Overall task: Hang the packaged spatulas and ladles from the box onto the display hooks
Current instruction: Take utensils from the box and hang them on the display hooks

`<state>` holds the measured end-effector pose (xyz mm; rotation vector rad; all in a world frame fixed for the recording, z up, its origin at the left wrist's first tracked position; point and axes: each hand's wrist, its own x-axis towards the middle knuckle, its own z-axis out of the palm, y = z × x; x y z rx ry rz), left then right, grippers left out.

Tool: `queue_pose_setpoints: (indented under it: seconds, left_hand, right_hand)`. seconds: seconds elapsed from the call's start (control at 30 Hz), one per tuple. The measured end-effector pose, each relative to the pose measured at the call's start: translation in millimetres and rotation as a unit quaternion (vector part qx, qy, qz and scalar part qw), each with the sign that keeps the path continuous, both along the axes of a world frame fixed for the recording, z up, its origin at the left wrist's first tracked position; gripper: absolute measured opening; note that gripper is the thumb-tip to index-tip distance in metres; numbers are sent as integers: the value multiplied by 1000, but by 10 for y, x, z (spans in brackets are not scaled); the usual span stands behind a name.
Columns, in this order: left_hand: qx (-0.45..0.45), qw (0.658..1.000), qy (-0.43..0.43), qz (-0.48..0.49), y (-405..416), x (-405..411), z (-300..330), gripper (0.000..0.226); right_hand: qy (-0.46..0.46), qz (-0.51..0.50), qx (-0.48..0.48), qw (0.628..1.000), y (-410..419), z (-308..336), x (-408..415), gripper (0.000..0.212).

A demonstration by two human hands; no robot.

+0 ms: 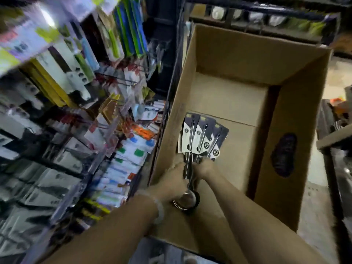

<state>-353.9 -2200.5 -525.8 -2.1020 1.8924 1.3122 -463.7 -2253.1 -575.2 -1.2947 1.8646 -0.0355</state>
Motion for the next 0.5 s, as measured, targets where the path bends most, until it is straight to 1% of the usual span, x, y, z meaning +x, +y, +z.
queue_pose_setpoints:
  seconds: [0.07, 0.17, 0.27, 0.37, 0.47, 0.5]
  left_hand:
    - [12, 1000, 8, 17, -86, -63, -64, 50]
    - [33, 999, 8, 33, -102, -125, -194, 55]
    - [58, 997, 20, 53, -79, -134, -274, 55]
    - [71, 995, 23, 70, -76, -119, -250, 51]
    - [60, 993, 29, 93, -98, -139, -156, 47]
    - [46, 993, 32, 105, -112, -153, -124, 45]
  right_hand:
    - [-4, -26, 2, 1000, -124, -136, 10, 35]
    - [-4, -31, 33, 999, -207, -370, -3, 34]
    - [-8, -34, 32, 999, -195, -482, -20, 26]
    - [-38, -45, 5, 998, -134, -450, -65, 24]
    - [-76, -10, -49, 996, -106, -216, -114, 10]
    - [-91, 0, -71, 993, -135, -102, -128, 12]
